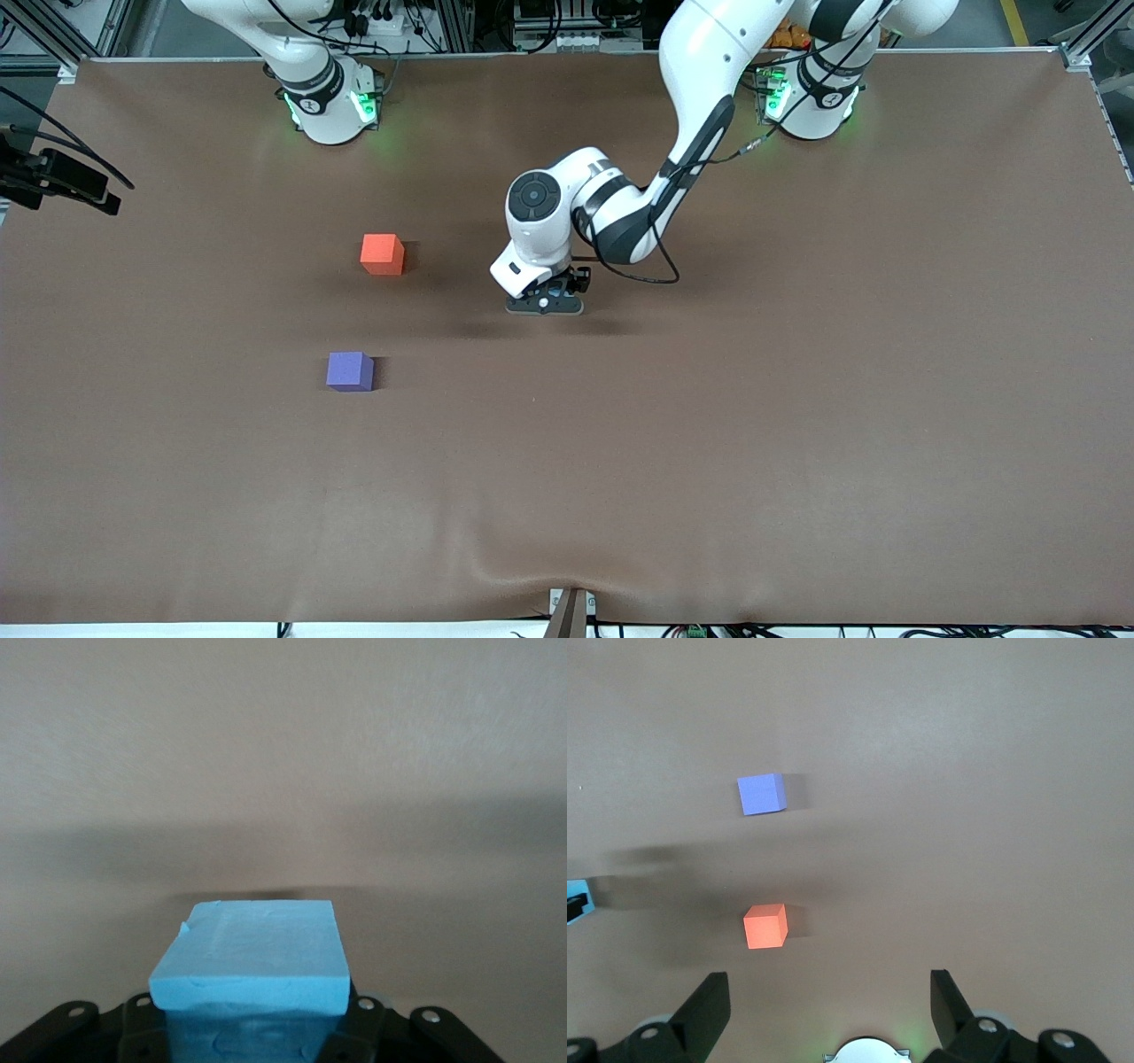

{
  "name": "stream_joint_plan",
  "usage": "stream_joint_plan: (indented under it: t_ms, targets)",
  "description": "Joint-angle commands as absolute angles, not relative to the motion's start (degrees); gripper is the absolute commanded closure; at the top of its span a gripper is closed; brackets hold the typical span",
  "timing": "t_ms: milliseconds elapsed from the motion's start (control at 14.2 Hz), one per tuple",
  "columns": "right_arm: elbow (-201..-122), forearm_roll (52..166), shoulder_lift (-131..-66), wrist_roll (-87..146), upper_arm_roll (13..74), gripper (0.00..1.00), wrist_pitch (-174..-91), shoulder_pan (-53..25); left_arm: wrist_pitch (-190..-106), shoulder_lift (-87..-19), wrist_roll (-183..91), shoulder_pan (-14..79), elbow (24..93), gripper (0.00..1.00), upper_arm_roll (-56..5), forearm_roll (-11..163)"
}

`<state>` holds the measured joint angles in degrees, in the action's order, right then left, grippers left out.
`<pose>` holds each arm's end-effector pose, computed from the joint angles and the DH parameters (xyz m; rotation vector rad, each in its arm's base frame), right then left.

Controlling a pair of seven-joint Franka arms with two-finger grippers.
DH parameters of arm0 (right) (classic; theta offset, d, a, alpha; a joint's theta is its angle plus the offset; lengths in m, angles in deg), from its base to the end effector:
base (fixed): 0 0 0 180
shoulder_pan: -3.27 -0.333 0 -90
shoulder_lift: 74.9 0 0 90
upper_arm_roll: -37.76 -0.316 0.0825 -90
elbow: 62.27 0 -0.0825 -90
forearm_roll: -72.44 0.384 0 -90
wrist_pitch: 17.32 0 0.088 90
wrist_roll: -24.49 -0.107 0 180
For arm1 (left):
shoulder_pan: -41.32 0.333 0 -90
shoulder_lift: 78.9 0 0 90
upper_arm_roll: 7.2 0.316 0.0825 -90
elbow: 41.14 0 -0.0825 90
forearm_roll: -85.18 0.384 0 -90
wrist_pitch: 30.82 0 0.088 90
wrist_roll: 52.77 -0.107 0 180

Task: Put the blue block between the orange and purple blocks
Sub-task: 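Carry the blue cube with the left gripper toward the table middle, then pass the blue cube to the right gripper while the left gripper withdraws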

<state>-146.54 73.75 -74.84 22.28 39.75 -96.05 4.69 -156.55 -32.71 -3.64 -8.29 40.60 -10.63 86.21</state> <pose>0.5325 -0.0289 0.6550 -3.1109 0.1474 0.1487 0.4414 -0.5722 0.2117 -3.1288 0.0961 0.0719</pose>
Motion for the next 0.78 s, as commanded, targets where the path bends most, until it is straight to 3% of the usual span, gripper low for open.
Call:
stream_joint_plan:
  t_ms: [0,71,353,707]
  targets:
    - [-145.7,73.8,-76.3,22.5,40.0,0.00,-95.5,3.7,-156.6,-30.1,-4.2,-9.1,38.8,0.31,-10.6,85.4]
    - [-145.7,73.7,-76.3,22.5,40.0,0.00,-95.5,3.7,-156.6,-30.0,-4.0,-9.2,38.8,0.00,-10.6,85.4]
    - [-145.2,73.6,-79.5,22.6,39.9,0.00,-95.5,3.5,-155.5,-35.0,-4.2,-7.6,38.8,0.00,-10.6,85.0]
    - [-146.9,73.8,-84.7,21.5,39.6,0.00,-93.9,-2.9,-144.0,-47.9,-4.4,-3.5,39.1,0.00,-9.1,85.8]
